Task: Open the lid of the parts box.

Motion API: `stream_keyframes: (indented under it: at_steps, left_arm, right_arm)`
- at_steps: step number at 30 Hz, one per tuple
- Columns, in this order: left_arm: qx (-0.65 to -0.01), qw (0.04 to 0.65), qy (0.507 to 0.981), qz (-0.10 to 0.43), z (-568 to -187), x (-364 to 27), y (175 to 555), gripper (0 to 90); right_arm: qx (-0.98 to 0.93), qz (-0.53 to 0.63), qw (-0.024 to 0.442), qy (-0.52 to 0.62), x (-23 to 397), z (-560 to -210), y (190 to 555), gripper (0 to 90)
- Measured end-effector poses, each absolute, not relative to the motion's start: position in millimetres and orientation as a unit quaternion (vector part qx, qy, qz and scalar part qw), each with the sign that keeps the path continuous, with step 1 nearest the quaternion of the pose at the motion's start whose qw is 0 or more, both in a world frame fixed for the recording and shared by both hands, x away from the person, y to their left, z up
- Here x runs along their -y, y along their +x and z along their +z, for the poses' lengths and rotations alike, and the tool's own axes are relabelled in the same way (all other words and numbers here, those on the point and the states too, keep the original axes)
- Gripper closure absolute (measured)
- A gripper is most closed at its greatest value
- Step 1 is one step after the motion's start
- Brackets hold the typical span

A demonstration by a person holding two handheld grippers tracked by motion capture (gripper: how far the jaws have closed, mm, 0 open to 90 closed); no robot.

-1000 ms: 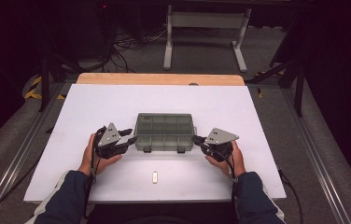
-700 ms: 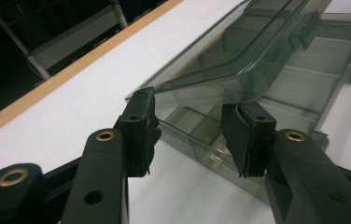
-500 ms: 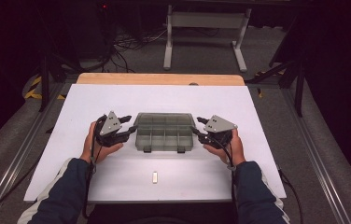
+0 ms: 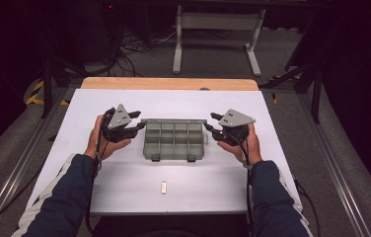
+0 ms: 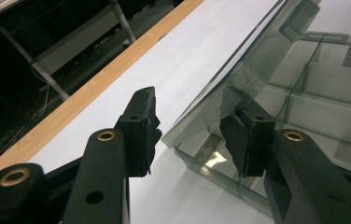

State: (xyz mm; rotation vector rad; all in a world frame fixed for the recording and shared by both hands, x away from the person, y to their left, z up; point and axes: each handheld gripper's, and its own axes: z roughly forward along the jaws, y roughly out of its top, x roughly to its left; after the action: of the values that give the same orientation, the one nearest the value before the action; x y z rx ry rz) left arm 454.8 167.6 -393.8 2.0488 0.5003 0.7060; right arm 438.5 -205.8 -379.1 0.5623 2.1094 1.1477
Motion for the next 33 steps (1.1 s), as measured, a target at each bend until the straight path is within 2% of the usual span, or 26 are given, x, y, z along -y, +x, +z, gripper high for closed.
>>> stream_keyframes:
  at_steps: [21, 33]
  left_arm:
    - [-0.219, 0.468, 0.812, 0.273, -370, -162, 483, 55.6]
    - [-0.232, 0.471, 0.808, 0.270, -380, -154, 496, 63.1]
  right_arm:
    - [-0.798, 0.450, 0.319, 0.245, 200, -361, 470, 66.1]
    - [-0.784, 0.469, 0.310, 0.264, 196, -368, 484, 75.2]
